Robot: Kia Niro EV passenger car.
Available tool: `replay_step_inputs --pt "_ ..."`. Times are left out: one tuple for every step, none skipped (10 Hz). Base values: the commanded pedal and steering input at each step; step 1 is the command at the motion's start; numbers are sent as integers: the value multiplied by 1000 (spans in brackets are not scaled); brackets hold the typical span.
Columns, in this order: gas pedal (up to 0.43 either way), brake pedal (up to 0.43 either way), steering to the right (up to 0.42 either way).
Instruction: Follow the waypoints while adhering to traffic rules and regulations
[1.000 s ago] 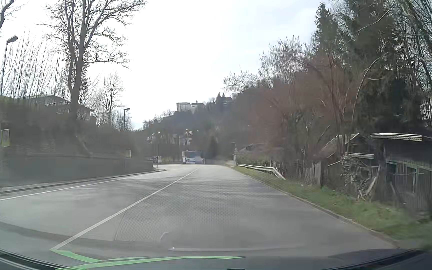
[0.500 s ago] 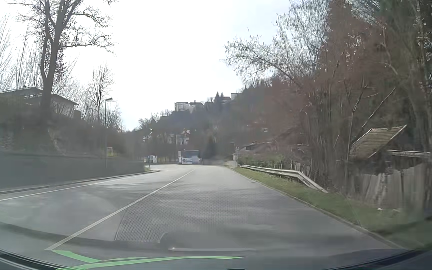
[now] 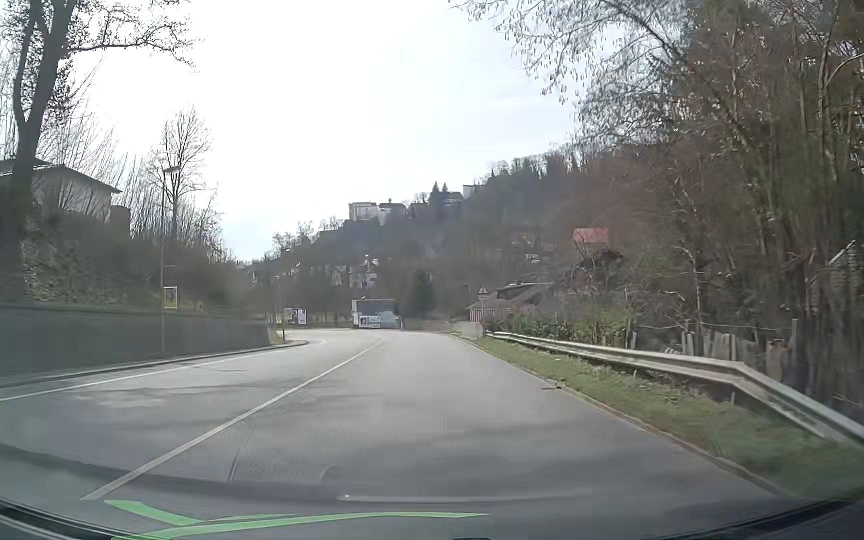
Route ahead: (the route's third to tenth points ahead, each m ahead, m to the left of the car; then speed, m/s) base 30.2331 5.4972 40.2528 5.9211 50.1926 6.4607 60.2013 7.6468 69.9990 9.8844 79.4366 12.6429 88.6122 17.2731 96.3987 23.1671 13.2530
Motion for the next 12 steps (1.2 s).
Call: replay_step_inputs --pt "0 0 -1" --pt "0 0 -1" --pt "0 0 -1" --pt "0 0 -1" --pt "0 0 -1" --pt "0 0 -1" --pt "0 0 -2" --pt "0 0 -3" --pt "0 0 -4" --pt "0 0 -5" --pt "0 0 -4" --pt "0 0 -5"
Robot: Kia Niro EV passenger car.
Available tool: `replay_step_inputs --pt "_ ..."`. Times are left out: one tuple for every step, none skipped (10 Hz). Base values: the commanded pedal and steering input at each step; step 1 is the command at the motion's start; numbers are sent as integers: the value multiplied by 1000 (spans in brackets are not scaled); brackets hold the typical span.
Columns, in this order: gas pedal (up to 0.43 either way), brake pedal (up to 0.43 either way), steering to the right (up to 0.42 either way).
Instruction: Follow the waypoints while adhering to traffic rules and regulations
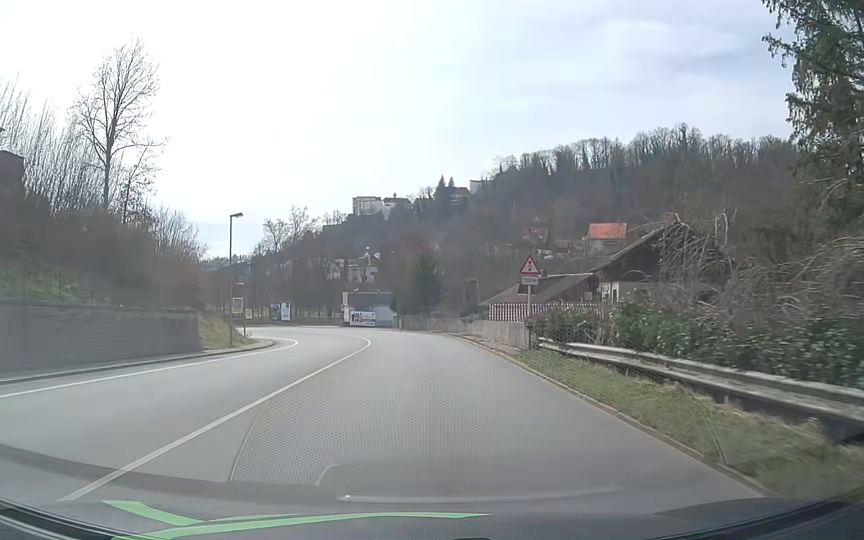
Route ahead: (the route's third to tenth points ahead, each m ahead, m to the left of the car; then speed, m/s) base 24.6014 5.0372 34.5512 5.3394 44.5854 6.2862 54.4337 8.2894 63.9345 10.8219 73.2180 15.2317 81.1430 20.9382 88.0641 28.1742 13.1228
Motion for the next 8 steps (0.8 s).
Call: replay_step_inputs --pt "0 0 -5" --pt "0 0 -6" --pt "0 0 -6" --pt "0 0 -6" --pt "0 0 -7" --pt "0 0 -7" --pt "0 0 -8" --pt "0 0 -8"
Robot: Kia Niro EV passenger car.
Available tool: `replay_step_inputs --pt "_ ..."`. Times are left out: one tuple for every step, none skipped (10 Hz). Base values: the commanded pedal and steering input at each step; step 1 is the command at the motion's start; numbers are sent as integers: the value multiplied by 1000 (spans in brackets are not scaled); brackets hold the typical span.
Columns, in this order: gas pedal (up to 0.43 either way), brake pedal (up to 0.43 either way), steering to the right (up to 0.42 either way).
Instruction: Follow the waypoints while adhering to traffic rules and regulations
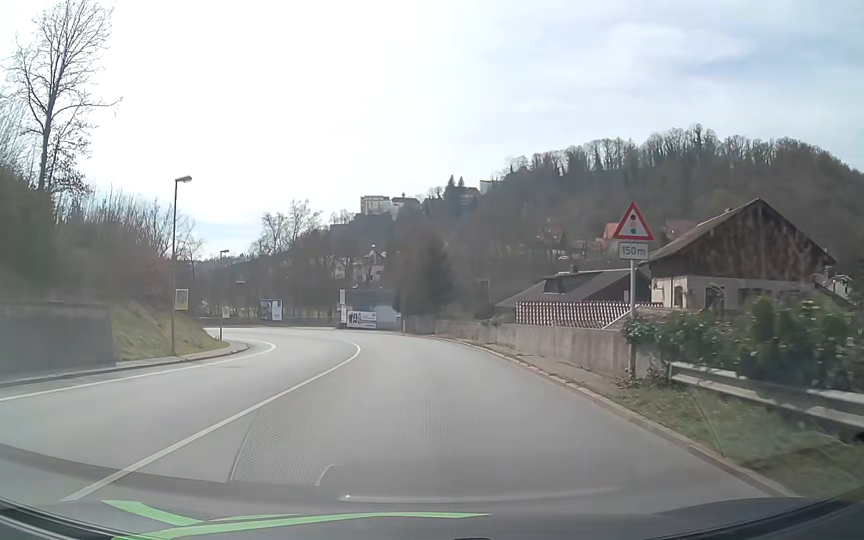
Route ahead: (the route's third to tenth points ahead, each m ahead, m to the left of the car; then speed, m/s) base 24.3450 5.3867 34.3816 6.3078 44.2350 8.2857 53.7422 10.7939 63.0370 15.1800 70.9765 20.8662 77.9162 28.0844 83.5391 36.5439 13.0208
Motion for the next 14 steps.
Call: replay_step_inputs --pt "0 0 -9" --pt "0 0 -9" --pt "0 0 -9" --pt "0 0 -9" --pt "0 0 -9" --pt "0 6 -9" --pt "0 30 -9" --pt "0 61 -9" --pt "0 73 -10" --pt "0 73 -10" --pt "0 73 -12" --pt "0 73 -14" --pt "0 73 -16" --pt "0 79 -18"
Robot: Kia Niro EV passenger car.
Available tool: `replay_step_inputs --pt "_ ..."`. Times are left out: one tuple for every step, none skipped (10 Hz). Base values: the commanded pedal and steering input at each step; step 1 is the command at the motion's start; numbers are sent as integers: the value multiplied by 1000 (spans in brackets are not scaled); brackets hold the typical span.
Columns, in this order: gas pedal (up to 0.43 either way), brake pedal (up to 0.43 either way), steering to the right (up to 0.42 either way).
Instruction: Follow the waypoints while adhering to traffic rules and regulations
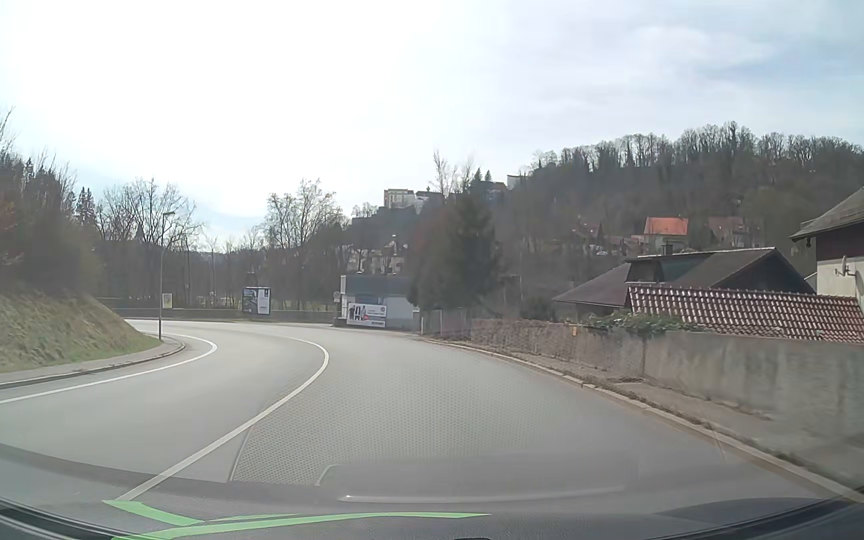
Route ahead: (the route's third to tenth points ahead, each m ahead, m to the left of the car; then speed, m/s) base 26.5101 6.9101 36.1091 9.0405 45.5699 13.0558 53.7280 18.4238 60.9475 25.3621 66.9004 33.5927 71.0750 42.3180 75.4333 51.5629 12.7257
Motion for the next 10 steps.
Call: replay_step_inputs --pt "0 79 -19" --pt "0 79 -20" --pt "0 85 -23" --pt "0 85 -26" --pt "0 85 -29" --pt "0 79 -30" --pt "0 79 -33" --pt "0 73 -36" --pt "0 61 -41" --pt "0 49 -43"
